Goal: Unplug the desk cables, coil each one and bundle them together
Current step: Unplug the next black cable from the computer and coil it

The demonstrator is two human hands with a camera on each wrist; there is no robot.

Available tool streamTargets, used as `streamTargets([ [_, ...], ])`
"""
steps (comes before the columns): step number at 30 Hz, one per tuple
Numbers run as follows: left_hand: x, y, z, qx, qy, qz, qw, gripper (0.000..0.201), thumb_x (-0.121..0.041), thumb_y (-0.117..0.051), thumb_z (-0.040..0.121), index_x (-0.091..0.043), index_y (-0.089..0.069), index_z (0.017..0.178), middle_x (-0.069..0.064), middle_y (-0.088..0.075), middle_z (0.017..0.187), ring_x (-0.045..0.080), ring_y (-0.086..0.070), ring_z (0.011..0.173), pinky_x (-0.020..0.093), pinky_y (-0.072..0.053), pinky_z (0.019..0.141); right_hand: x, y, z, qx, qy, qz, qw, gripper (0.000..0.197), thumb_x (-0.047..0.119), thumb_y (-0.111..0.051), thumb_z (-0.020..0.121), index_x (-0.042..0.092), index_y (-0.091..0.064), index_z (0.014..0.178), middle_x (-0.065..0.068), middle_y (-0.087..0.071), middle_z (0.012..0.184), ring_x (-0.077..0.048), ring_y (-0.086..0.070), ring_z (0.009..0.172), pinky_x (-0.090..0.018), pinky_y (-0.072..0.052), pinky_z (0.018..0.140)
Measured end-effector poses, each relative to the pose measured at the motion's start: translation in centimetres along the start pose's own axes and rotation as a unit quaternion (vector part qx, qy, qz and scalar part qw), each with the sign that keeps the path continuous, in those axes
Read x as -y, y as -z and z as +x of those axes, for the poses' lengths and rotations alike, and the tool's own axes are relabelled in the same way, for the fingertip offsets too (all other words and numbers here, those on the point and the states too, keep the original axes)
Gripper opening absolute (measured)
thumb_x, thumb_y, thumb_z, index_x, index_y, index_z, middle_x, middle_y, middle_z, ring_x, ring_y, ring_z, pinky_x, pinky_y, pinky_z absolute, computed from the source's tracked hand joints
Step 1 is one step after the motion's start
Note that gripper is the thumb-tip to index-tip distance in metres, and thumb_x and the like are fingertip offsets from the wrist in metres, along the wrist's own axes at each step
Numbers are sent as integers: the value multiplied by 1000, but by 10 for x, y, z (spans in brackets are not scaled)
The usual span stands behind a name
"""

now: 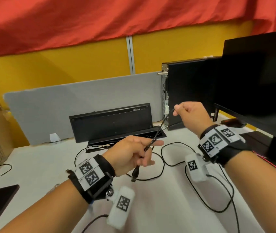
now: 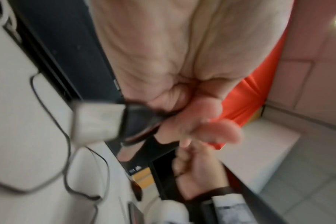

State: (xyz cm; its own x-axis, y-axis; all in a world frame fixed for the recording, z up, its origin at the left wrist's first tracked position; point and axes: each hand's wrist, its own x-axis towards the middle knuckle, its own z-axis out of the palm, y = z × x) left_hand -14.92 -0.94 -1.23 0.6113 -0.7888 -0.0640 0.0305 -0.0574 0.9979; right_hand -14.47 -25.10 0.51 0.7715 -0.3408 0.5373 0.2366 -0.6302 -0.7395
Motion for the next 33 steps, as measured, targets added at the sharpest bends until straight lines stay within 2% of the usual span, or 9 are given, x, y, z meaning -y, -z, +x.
streamTargets([
  [3,0,-2,0,16,-34,-113,993,47,-6,-33,89,1,-61,125,2,-38,46,15,-34,45,59,-44,102,-19,-17,-12,64,-13,-69,995,34,25,-53,95,17,-66,64,2,-56,56,-8,-47,51,-22,-36,49],
  [6,-2,-1,3,0,-87,-158,984,38,-15,-39,101,8,-58,125,2,-43,49,9,-30,40,59,-47,97,-28,-36,-34,181,-20,-111,977,36,23,-50,97,25,-60,62,9,-54,64,-5,-50,61,-20,-33,55],
  [9,-2,1,7,-54,-139,-146,978,37,-20,-43,101,10,-59,114,13,-68,92,7,-44,41,60,-47,97,-25,-51,-56,264,-12,-125,956,39,28,-46,99,27,-58,62,10,-52,65,-4,-49,60,-21,-32,55],
  [12,2,6,12,-77,-165,-166,969,47,-23,-41,99,0,-33,139,16,-63,128,23,-73,77,55,-48,97,-10,-57,-69,316,6,-125,941,39,33,-44,99,26,-60,64,10,-52,61,-4,-49,57,-22,-34,55],
  [15,9,10,15,-98,-169,-184,963,58,-20,-46,96,-10,-18,146,12,-61,132,38,-65,110,53,-50,96,9,-55,-75,354,21,-112,928,38,34,-44,100,25,-63,68,10,-53,59,-2,-49,55,-22,-36,56],
  [19,16,14,16,-153,-166,-134,965,60,-15,-42,101,-7,-12,152,6,-58,137,34,-62,117,56,-43,104,33,-44,-79,415,29,-130,900,32,34,-45,100,28,-63,73,11,-53,65,-5,-50,61,-23,-39,61],
  [25,17,13,12,-162,-74,47,983,44,-1,-38,102,-12,-38,144,8,-68,123,28,-66,111,46,-44,106,60,-16,-69,403,42,-97,909,33,28,-53,96,23,-67,67,18,-55,53,-13,-47,55,-27,-41,58],
  [29,20,7,3,-69,-47,27,996,38,3,-30,101,-6,-56,128,18,-71,103,32,-72,80,32,-52,82,59,-8,-47,280,86,-54,955,33,35,-59,92,24,-66,62,5,-61,62,-6,-54,56,-28,-47,62],
  [33,22,5,0,-51,-77,-30,995,35,-11,-37,99,-1,-64,119,17,-61,63,16,-43,46,54,-49,93,39,-20,-35,181,88,-31,979,25,34,-66,88,21,-69,67,6,-65,65,-8,-61,65,-26,-51,66],
])
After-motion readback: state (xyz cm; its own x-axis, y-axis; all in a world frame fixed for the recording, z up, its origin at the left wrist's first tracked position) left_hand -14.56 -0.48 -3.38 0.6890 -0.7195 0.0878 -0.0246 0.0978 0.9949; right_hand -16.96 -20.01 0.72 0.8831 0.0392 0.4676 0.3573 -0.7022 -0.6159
